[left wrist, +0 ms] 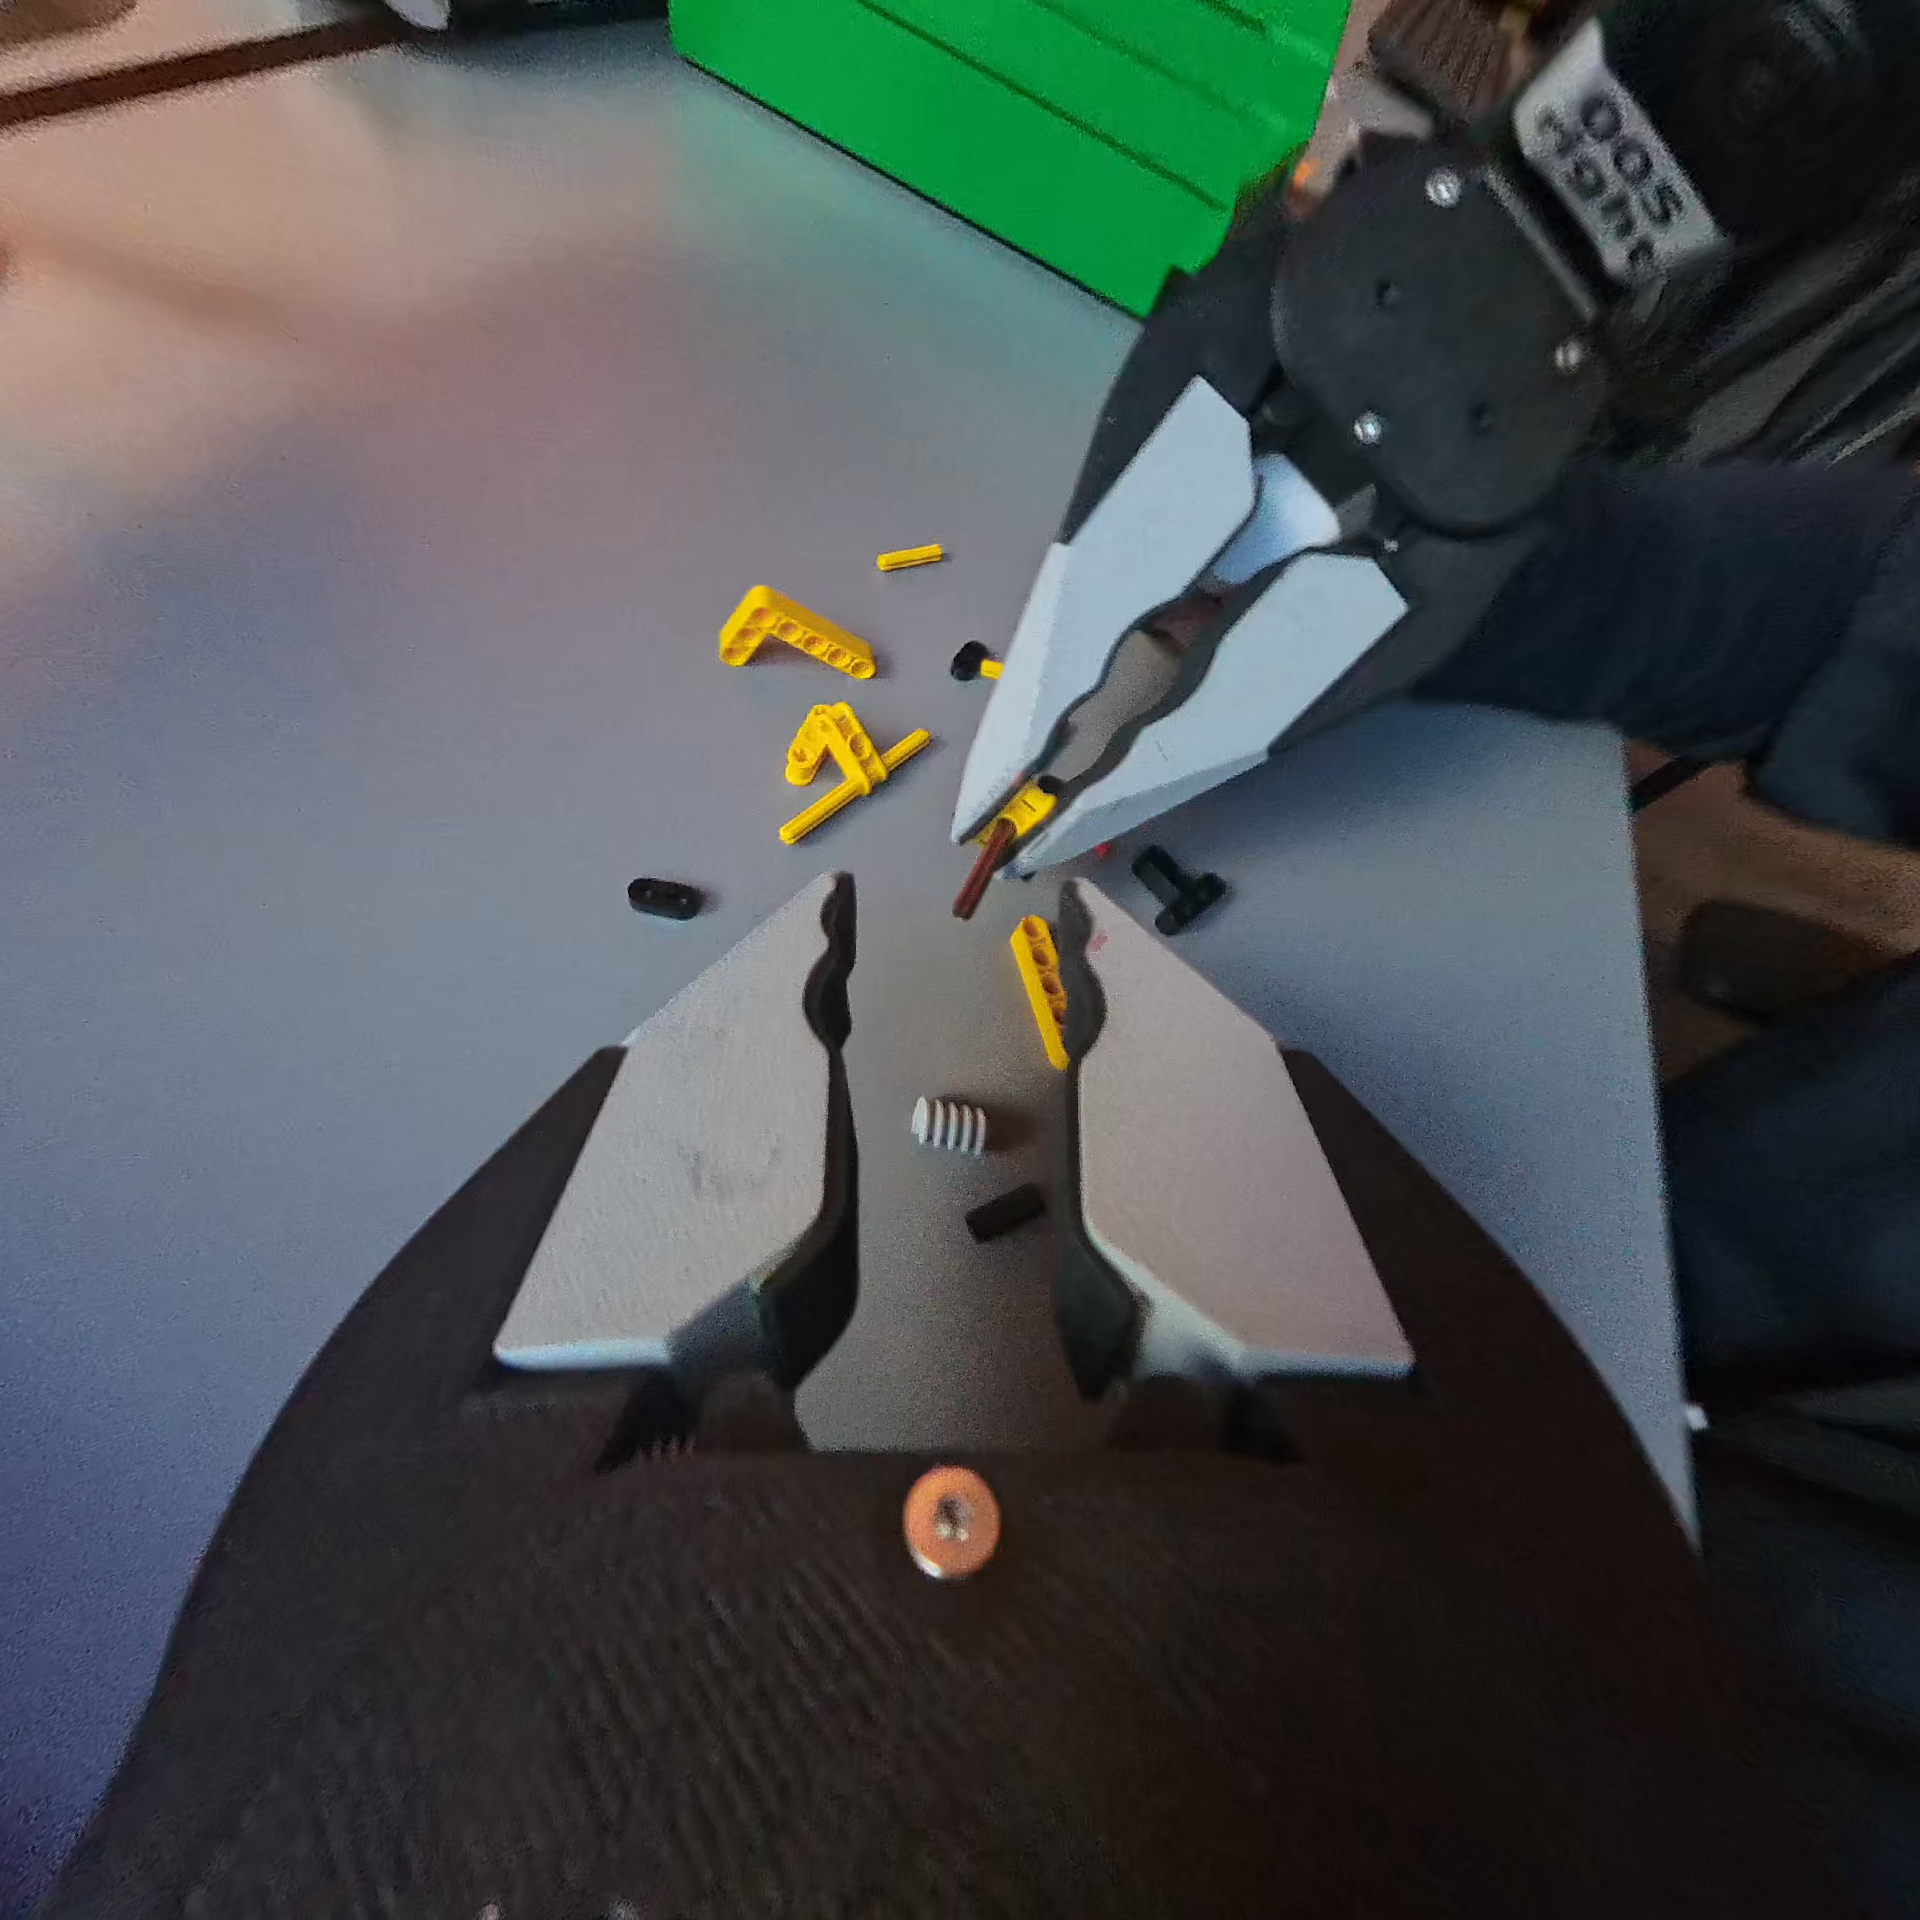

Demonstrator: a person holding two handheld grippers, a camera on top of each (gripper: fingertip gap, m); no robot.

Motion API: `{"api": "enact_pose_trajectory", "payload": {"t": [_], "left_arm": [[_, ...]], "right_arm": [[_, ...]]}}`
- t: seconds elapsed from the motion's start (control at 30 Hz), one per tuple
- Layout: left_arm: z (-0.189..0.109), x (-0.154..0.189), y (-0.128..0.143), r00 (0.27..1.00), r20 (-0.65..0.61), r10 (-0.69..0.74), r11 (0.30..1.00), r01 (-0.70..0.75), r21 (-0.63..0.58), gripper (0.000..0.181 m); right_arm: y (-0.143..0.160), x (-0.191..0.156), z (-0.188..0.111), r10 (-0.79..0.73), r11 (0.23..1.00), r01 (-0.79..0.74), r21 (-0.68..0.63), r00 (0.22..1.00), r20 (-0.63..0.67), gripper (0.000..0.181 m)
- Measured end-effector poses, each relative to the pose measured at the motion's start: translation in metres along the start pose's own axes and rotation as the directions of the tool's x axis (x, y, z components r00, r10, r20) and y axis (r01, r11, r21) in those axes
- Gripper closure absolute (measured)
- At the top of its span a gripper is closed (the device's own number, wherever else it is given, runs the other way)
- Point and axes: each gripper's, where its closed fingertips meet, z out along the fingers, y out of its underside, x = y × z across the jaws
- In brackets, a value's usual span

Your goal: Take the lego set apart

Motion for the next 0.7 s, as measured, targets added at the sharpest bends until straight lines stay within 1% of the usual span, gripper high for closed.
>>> {"api": "enact_pose_trajectory", "payload": {"t": [0.07, 0.13, 0.2, 0.27, 0.4, 0.5, 0.53, 0.6, 0.63, 0.7], "left_arm": [[0.003, 0.007, 0.001, 0.995, 0.017, 0.098, 0.995, -0.098, -0.023, 0.144], [0.007, 0.012, 0.005, 0.988, 0.019, 0.153, 0.987, -0.152, -0.044, 0.149], [0.011, 0.010, 0.014, 0.981, 0.034, 0.190, 0.978, -0.186, -0.095, 0.165], [0.013, 0.011, 0.017, 0.975, 0.027, 0.221, 0.971, -0.217, -0.101, 0.177], [0.014, 0.018, 0.015, 0.979, -0.020, 0.203, 0.976, -0.204, -0.076, 0.178], [0.015, 0.017, 0.018, 0.980, -0.029, 0.198, 0.976, -0.200, -0.086, 0.176], [0.015, 0.019, 0.018, 0.978, -0.037, 0.204, 0.975, -0.206, -0.086, 0.174], [0.016, 0.026, 0.016, 0.979, -0.067, 0.193, 0.978, -0.198, -0.071, 0.163], [0.016, 0.024, 0.018, 0.978, -0.058, 0.198, 0.975, -0.203, -0.088, 0.177], [0.014, 0.023, 0.018, 0.976, -0.038, 0.216, 0.971, -0.219, -0.095, 0.180]], "right_arm": [[-0.004, -0.003, 0.000, -0.011, 1.000, 0.011, 0.010, 1.000, 0.006, 0.176], [-0.009, -0.005, 0.000, -0.038, 0.999, 0.038, 0.022, 0.999, -0.003, 0.176], [-0.012, -0.007, -0.002, -0.069, 0.997, 0.069, 0.024, 0.997, -0.015, 0.176], [-0.014, -0.011, -0.002, -0.105, 0.994, 0.105, 0.026, 0.994, -0.014, 0.176], [-0.013, -0.013, -0.002, -0.170, 0.986, 0.169, -0.008, 0.984, -0.046, 0.176], [-0.011, -0.015, -0.001, -0.212, 0.977, 0.211, -0.033, 0.976, -0.056, 0.176], [-0.009, -0.016, -0.001, -0.225, 0.974, 0.222, -0.046, 0.973, -0.056, 0.176], [-0.007, -0.018, 0.001, -0.254, 0.966, 0.250, -0.068, 0.966, -0.053, 0.176], [-0.006, -0.019, 0.002, -0.270, 0.961, 0.265, -0.082, 0.961, -0.059, 0.176], [-0.008, -0.017, 0.002, -0.288, 0.956, 0.280, -0.091, 0.954, -0.085, 0.176]]}}
